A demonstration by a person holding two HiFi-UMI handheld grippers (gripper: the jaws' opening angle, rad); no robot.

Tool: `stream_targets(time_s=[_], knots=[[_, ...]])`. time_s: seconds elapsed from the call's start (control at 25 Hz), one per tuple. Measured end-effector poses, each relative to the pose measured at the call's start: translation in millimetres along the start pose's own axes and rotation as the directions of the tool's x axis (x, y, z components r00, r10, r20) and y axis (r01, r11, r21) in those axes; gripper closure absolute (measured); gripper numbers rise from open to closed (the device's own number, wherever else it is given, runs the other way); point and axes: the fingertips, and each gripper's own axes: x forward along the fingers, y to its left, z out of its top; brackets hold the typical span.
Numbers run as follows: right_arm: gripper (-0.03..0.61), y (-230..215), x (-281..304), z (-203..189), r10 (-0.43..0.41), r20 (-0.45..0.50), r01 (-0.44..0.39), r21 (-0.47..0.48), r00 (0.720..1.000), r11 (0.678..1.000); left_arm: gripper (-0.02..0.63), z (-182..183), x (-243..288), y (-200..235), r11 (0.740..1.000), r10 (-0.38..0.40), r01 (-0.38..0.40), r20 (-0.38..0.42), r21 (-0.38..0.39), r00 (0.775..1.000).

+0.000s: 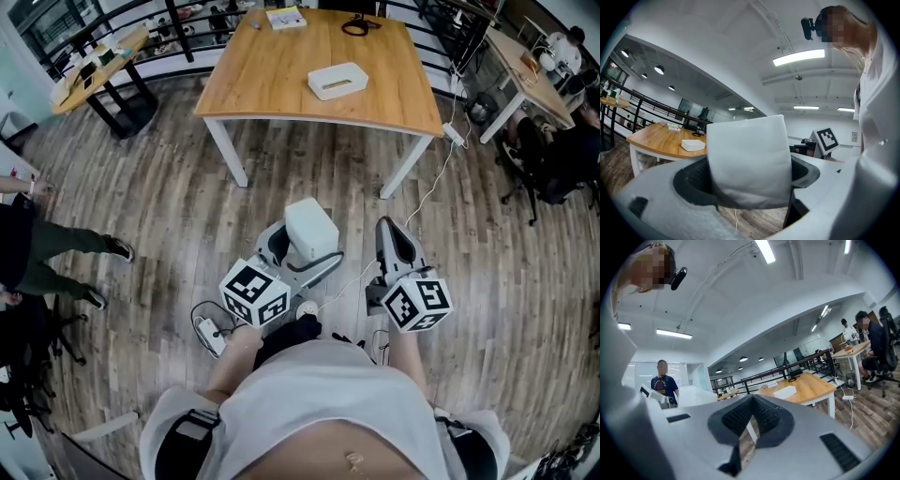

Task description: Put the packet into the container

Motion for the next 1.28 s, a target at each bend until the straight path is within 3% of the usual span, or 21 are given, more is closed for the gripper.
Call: stream_targets(time_s=[0.4, 1.28], knots=[[0.568, -7.8, 46.5, -4.6, -0.015, 0.003, 0.015, 0.021, 1.000, 1.000, 0.160, 4.7, 17.4, 42.8, 1.000, -0.018, 0.018, -0.007, -0.001, 1.000], [0.568, -17.1, 73.9, -6.6, -0.024, -0.024, 0.025, 0.031, 0.999, 0.999, 0.160, 21.4, 36.9, 72.3, 1.000, 0.000, 0.000, 0.016, 0.002, 1.000]])
